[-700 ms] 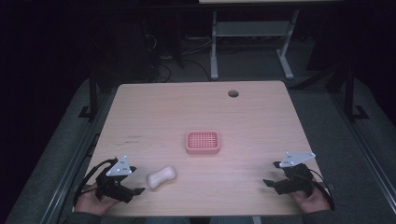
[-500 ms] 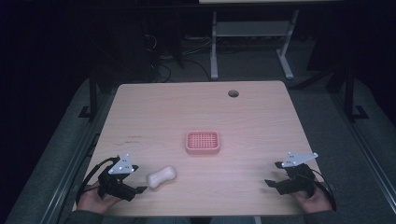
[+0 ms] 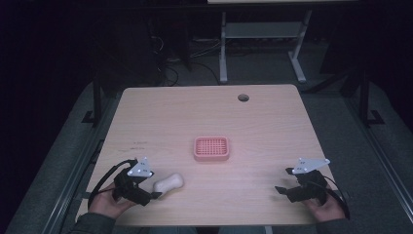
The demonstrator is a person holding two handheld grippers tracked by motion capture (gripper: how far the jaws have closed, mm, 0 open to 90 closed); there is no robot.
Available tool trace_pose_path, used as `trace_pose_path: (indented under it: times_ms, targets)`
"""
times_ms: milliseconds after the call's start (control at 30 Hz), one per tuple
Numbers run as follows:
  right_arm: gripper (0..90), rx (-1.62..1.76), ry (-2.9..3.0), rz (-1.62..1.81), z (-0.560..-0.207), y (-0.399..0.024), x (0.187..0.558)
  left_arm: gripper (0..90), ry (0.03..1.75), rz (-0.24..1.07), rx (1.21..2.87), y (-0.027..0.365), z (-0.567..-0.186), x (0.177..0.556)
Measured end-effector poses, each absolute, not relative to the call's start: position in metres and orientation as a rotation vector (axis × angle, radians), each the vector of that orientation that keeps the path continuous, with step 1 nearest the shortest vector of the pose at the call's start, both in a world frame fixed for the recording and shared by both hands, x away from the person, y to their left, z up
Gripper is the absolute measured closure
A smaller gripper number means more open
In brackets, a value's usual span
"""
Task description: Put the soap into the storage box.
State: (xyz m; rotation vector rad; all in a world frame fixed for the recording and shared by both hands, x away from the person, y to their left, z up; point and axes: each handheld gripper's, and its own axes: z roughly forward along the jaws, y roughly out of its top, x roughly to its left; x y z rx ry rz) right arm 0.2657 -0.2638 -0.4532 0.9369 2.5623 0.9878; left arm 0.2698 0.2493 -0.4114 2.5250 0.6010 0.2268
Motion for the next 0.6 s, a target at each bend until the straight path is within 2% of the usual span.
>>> trace_pose_path:
  times_ms: [100,600]
  targets:
    - [21.8,0.917,2.573,0.982,-0.454,-0.261,0.268,25.2,0.611,0.208,2.558,0.242,-0.412,0.273]
    - [22.7,0.878,2.577,0.994,-0.452,-0.259,0.27,35.4,0.605,0.11,2.702,0.207,-0.419,0.292]
